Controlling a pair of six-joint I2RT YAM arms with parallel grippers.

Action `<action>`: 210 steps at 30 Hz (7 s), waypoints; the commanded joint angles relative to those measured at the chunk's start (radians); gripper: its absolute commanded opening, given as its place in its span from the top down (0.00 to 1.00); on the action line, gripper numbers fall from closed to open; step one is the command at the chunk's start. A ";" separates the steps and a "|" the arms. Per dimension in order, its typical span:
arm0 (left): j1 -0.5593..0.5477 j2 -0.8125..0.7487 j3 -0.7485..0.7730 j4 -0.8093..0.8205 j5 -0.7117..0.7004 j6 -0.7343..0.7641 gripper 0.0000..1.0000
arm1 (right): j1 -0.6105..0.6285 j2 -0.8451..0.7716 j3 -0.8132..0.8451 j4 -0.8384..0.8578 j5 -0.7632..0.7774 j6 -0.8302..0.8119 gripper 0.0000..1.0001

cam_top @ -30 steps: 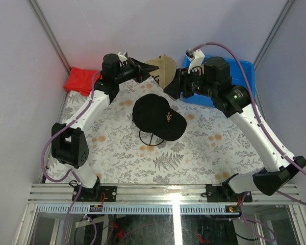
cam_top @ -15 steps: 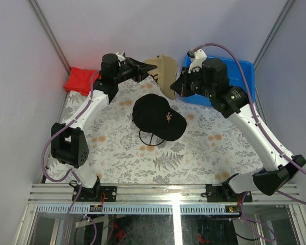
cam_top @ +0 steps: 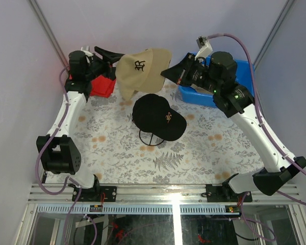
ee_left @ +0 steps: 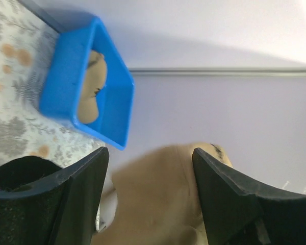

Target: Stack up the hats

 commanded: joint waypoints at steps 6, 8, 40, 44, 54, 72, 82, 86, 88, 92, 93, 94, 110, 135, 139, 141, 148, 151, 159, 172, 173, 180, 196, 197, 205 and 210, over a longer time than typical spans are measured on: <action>0.163 -0.129 -0.239 -0.158 0.001 0.212 0.31 | 0.013 -0.013 -0.085 0.562 -0.131 0.482 1.00; 0.209 -0.154 -0.302 -0.190 0.009 0.255 0.31 | 0.011 -0.010 -0.106 0.579 -0.128 0.498 1.00; 0.007 0.000 -0.620 0.147 0.140 0.382 0.34 | -0.210 -0.080 -0.405 0.742 -0.292 0.717 1.00; -0.011 0.010 -0.616 0.168 0.135 0.373 0.34 | -0.211 -0.081 -0.413 0.734 -0.297 0.715 1.00; -0.017 0.004 -0.636 0.201 0.149 0.351 0.34 | -0.224 -0.088 -0.466 0.742 -0.307 0.715 1.00; -0.010 -0.077 -0.700 0.193 0.201 0.348 0.48 | -0.226 -0.068 -0.509 0.768 -0.324 0.731 1.00; -0.073 -0.016 -0.651 0.218 0.191 0.343 0.48 | -0.226 -0.070 -0.529 0.771 -0.332 0.736 1.00; -0.104 0.014 -0.635 0.213 0.171 0.345 0.60 | -0.226 -0.079 -0.549 0.764 -0.336 0.735 1.00; -0.105 0.015 -0.648 0.206 0.154 0.343 0.70 | -0.226 -0.084 -0.565 0.762 -0.340 0.745 1.00; -0.104 -0.002 -0.683 0.173 0.116 0.363 0.80 | -0.228 -0.095 -0.627 0.798 -0.355 0.790 1.00; -0.102 -0.006 -0.693 0.175 0.112 0.362 0.82 | -0.228 -0.096 -0.643 0.814 -0.361 0.800 1.00; -0.103 -0.008 -0.704 0.180 0.110 0.359 0.84 | -0.228 -0.097 -0.658 0.826 -0.368 0.812 1.00; -0.100 0.003 -0.722 0.195 0.103 0.346 0.92 | -0.236 -0.116 -0.936 0.909 -0.472 0.975 1.00; -0.099 0.025 -0.725 0.202 0.106 0.344 0.93 | -0.419 -0.076 -0.934 0.376 -0.763 0.511 1.00; -0.100 0.032 -0.724 0.207 0.106 0.338 0.93 | -0.419 -0.058 -0.909 0.240 -0.749 0.379 1.00; -0.100 0.032 -0.724 0.210 0.108 0.336 0.93 | -0.419 -0.046 -0.893 0.175 -0.736 0.314 1.00; -0.102 0.030 -0.739 0.209 0.108 0.337 0.93 | -0.419 0.005 -0.882 0.083 -0.707 0.182 1.00; -0.102 0.029 -0.743 0.210 0.108 0.338 0.93 | -0.419 0.011 -0.929 0.127 -0.703 0.188 1.00; -0.073 0.006 -0.766 0.186 0.117 0.337 0.95 | -0.420 0.025 -0.913 0.217 -0.700 0.256 1.00; 0.105 -0.116 -0.847 0.311 0.233 0.224 0.83 | -0.420 0.067 -0.767 0.116 -0.685 0.231 1.00; 0.104 -0.120 -0.846 0.318 0.240 0.216 0.83 | -0.419 0.066 -0.765 0.113 -0.683 0.231 1.00; 0.132 -0.135 -0.886 0.414 0.268 0.160 0.66 | -0.420 0.062 -0.763 0.096 -0.674 0.221 1.00; 0.082 -0.111 -0.850 0.433 0.273 0.157 0.34 | -0.419 0.061 -0.769 0.090 -0.667 0.217 1.00; 0.072 -0.105 -0.846 0.431 0.268 0.161 0.34 | -0.420 0.061 -0.769 0.090 -0.667 0.216 1.00; 0.006 -0.039 -0.796 0.385 0.227 0.193 0.36 | -0.419 0.051 -0.789 0.109 -0.669 0.224 1.00; -0.007 -0.002 -0.780 0.348 0.214 0.227 0.48 | -0.419 0.049 -0.798 0.123 -0.673 0.231 1.00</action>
